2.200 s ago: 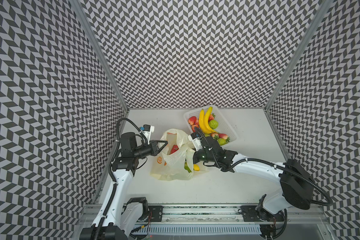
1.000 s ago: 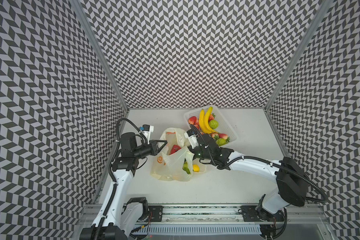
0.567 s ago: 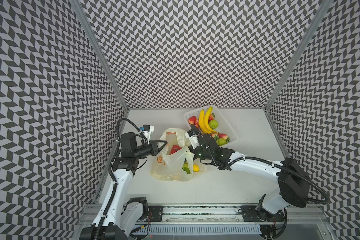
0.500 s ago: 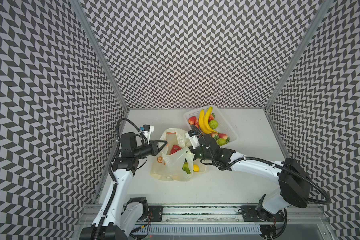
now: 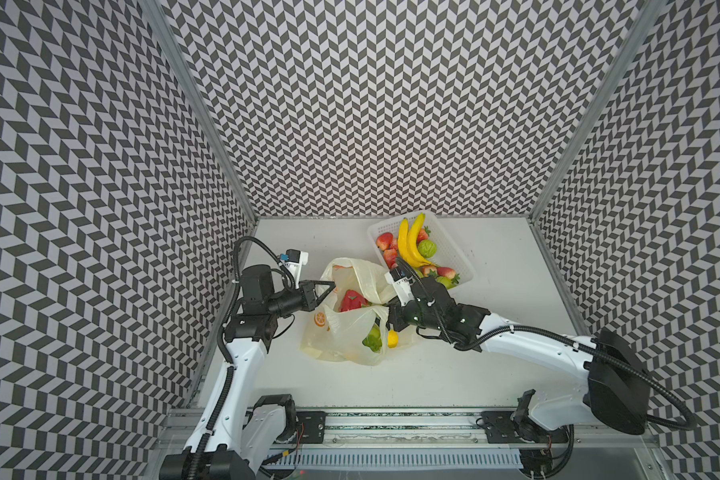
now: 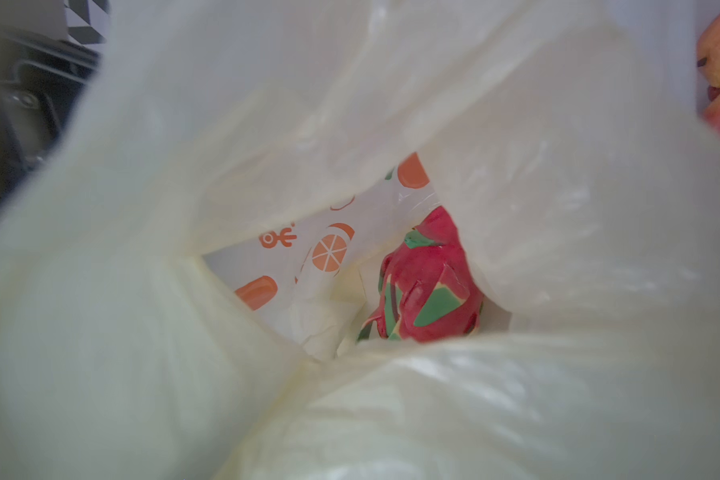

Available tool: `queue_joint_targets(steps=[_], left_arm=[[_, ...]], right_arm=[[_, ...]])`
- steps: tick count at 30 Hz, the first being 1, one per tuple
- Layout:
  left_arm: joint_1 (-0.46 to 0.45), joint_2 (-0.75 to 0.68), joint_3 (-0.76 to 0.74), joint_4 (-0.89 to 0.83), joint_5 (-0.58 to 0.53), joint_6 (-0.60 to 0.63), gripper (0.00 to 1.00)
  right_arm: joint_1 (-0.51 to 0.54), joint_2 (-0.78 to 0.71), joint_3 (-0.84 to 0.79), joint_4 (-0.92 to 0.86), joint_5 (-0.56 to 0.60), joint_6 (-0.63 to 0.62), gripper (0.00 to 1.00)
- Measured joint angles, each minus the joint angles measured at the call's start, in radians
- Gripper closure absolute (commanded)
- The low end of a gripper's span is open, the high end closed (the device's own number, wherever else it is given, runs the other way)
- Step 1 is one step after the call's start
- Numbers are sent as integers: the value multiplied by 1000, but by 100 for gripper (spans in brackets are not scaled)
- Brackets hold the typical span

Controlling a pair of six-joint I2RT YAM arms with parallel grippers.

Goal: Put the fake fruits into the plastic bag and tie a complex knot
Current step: 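Lower the yellow fruit deep into the bag and open the right gripper, then withdraw the right gripper from the bag back over the basket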

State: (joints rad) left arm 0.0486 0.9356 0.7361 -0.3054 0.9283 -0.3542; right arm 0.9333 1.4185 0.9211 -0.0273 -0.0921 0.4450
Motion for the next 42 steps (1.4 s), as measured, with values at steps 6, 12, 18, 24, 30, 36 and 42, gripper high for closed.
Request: queue_joint_targets(steps=[6,12,18,24,30,36,42], left_arm=[[6,0,0,3,5,-3,100],[14,-4,0,2,8,-6,100],[19,-9,0,2,9,-6,100],[21,-9,0,2,9,-6,100],[24,-9,0,-3,7,-4,100],[24,-9,0,-6,4,-2,100],[24,-8,0,-8,0,4,100]], right_arm=[[-6,-29,-26,-60,56,-1,10],[-19,-62,-38,-105,66,-19,10],[-27,-117,-38,-137,65,-58,10],[-29,-166,-42,-173,61,-95,10],[-29,-201,-51,-216,47,-124,11],[-29,-257,-51,-282,43,-132,11],[-32,-360,-48,-332,58,-131,10]])
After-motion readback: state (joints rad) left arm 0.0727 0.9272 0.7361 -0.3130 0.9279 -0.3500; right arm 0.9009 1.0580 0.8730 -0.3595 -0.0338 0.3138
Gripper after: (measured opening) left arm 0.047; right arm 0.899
